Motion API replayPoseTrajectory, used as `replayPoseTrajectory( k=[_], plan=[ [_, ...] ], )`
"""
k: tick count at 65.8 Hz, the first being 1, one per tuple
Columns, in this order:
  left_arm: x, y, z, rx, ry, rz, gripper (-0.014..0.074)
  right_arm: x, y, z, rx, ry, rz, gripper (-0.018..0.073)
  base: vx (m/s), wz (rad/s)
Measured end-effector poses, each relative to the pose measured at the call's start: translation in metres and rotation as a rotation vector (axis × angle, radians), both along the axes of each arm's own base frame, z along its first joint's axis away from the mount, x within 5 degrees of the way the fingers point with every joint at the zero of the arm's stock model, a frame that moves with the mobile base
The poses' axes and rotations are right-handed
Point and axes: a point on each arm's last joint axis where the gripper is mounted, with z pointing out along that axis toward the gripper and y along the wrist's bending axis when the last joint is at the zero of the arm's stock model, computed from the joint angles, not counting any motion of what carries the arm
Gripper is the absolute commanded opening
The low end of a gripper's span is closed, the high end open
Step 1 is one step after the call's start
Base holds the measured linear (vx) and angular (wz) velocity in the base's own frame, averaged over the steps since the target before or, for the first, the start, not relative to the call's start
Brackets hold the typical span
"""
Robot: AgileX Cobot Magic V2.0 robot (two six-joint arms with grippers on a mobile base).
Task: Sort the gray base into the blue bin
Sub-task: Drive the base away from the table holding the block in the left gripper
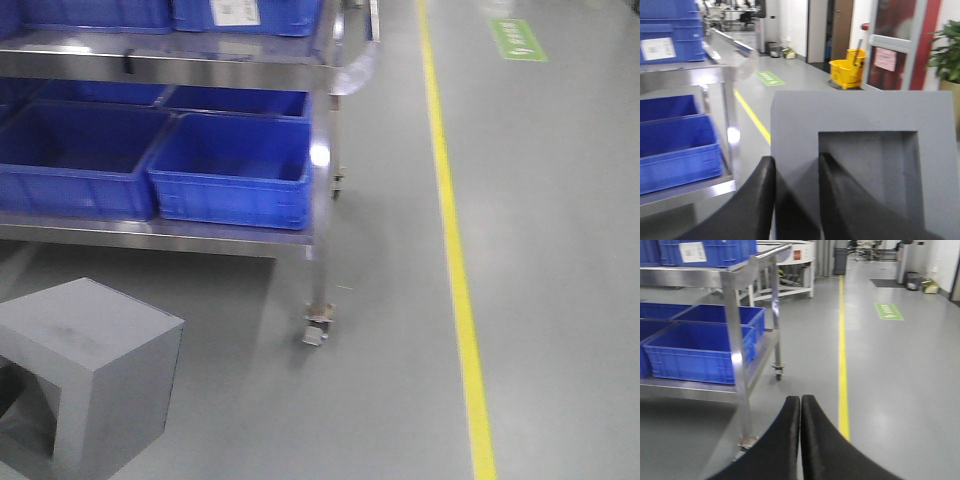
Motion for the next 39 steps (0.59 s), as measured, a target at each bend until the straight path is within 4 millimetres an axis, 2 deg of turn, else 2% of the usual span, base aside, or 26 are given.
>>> replayPoseTrajectory(
  k=[12, 39],
  plan=[
    [0.0001, -0.0001, -0.0001, 0.000, 0.001, 0.000, -0.0006, 0.0000, 0.0000, 0.0000, 0.000, 0.000, 0.000, -0.0009, 0.27, 0.68],
    [0.0001, -0.0001, -0.0001, 0.000, 0.001, 0.000, -0.0006, 0.0000, 0.0000, 0.0000, 0.000, 0.000, 0.000, -0.0009, 0.24, 0.89]
  ],
)
